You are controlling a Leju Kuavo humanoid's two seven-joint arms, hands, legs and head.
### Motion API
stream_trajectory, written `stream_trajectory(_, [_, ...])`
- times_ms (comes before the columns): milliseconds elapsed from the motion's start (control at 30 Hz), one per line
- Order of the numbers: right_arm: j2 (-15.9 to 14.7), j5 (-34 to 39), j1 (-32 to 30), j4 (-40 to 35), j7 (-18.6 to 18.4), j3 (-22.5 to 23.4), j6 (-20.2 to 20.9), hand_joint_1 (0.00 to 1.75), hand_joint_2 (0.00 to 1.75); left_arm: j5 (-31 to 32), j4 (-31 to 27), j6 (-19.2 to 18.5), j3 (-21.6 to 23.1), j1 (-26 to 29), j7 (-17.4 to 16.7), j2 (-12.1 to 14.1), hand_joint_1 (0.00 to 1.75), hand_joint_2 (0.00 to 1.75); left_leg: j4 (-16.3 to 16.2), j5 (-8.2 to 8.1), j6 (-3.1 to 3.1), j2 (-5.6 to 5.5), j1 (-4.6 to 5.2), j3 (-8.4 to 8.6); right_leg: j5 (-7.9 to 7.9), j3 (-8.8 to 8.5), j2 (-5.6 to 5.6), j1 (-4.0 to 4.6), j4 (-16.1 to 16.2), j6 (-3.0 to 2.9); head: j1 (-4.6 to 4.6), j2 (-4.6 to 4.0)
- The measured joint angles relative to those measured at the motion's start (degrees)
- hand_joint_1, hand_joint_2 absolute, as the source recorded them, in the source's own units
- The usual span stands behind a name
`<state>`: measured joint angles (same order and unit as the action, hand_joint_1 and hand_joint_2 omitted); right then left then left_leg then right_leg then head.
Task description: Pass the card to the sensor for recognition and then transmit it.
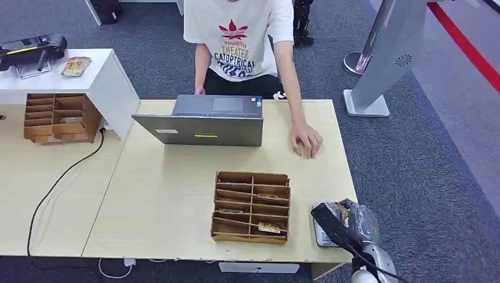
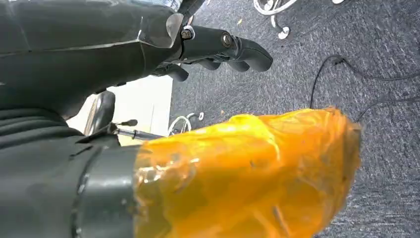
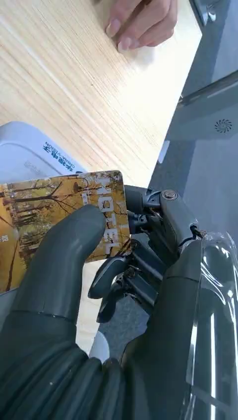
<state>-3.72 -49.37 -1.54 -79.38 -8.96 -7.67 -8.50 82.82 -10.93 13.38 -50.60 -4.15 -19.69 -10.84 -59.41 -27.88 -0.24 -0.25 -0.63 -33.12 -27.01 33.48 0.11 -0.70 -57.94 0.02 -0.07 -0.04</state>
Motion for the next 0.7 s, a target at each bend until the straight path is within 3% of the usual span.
stream_trajectory(700, [0.00,-0.18,-0.55,0.00,-0.09,0.00,-0.59,1.75,1.75,0.44,0.00,0.00,0.00,0.00,0.00,0.00,0.00,0.00,0.00,0.00,0.00,0.00,0.00,0.01,0.00,-0.01,0.00,0.00,0.00,0.00,0.00,0.00])
